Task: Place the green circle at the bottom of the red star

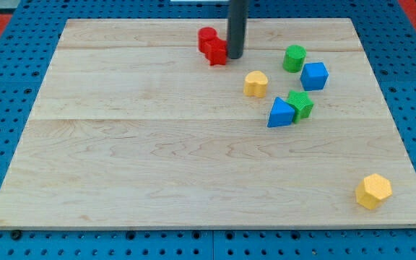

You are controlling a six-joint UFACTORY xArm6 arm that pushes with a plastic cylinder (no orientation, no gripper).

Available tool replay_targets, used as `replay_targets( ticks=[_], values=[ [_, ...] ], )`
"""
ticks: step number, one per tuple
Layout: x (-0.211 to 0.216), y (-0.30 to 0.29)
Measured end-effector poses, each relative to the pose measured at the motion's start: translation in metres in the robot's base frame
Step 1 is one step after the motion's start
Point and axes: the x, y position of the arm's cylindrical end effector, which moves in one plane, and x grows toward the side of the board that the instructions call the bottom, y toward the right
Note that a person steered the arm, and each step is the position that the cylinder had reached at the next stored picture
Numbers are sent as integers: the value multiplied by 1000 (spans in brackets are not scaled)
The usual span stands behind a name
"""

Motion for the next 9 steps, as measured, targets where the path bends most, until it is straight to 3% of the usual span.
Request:
replay_targets(
  ticks=[1, 3, 5, 8, 9],
  values=[
    [-8, 0],
    [-34, 59],
    [-37, 184],
    [19, 156],
    [17, 94]
  ],
)
